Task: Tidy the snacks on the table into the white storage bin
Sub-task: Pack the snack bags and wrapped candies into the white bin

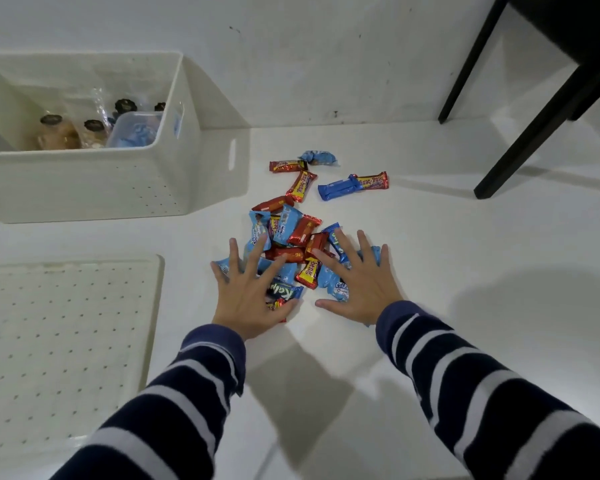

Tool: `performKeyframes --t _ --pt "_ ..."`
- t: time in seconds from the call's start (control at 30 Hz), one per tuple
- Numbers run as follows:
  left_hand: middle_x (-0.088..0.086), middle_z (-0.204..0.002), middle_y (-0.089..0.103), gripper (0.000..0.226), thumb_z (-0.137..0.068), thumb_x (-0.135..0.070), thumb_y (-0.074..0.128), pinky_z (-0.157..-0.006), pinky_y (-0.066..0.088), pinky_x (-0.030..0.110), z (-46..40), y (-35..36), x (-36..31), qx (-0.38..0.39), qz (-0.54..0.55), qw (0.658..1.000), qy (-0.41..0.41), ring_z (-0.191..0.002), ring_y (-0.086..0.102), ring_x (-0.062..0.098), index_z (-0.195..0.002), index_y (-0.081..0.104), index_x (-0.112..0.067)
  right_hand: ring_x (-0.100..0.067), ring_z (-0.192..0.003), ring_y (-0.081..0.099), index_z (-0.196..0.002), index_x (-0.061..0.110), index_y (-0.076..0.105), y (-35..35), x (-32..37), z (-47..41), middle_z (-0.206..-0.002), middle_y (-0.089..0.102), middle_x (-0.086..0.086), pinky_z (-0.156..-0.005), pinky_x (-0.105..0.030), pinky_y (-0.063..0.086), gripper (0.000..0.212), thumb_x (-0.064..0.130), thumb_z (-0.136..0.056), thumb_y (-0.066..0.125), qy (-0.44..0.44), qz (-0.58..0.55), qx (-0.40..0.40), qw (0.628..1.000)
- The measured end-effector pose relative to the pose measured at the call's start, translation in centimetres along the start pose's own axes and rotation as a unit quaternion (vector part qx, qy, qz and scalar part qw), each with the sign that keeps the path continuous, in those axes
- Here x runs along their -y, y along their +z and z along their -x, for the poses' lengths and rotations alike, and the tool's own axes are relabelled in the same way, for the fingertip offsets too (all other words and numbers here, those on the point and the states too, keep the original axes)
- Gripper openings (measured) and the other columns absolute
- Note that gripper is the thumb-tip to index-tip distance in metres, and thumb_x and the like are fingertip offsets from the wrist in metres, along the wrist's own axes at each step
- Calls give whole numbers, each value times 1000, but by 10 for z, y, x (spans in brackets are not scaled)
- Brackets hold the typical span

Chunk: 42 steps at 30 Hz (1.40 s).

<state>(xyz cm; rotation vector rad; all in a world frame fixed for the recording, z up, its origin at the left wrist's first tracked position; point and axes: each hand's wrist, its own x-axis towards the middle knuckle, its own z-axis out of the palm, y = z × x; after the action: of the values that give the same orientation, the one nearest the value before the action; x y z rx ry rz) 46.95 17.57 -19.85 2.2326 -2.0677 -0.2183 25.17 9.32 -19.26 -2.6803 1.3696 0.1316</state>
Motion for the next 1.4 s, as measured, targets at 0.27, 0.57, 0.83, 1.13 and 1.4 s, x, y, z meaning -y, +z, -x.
performKeyframes --t 0.27,0.57,0.83,1.13,1.4 --pt "-11 -146 43 73 -76 -80 30 -100 31 59 -34 2 24 -38 -9 998 58 -129 40 37 -136 39 -40 -38 -137 28 -141 51 23 -4 7 -37 -159 16 8 -103 -56 30 77 84 -72 26 -19 29 -1 999" --pt "-3 -104 67 58 -80 -64 51 -65 46 34 -42 13 31 -174 8 984 42 -78 53 24 -124 61 -27 -34 -98 55 -116 34 60 -2 21 -48 -125 58 -3 -69 -41 53 45 57 -77 61 14 18 -77 997" --pt "-5 -87 68 50 -76 -59 54 -45 44 24 -15 3 26 -192 6 979 72 -68 60 20 -109 70 -26 -32 -75 62 -109 28 54 -4 22 -14 -106 65 -11 -51 -35 54 61 9 -59 83 3 2 -102 995" --pt "-1 -88 69 49 -72 -39 79 -53 52 28 12 -12 6 -150 54 987 -2 -76 66 23 -116 67 -21 -23 -73 61 -117 28 61 -19 14 24 -102 62 0 -49 -30 51 55 1 -71 73 49 -66 -120 989" --pt "0 -85 68 45 -74 -37 77 -56 52 29 20 -80 -1 -258 114 957 -65 -74 63 23 -114 67 -19 -17 -88 59 -129 33 50 -98 28 15 -114 59 3 -74 -27 49 48 10 -88 55 76 -270 -164 946"
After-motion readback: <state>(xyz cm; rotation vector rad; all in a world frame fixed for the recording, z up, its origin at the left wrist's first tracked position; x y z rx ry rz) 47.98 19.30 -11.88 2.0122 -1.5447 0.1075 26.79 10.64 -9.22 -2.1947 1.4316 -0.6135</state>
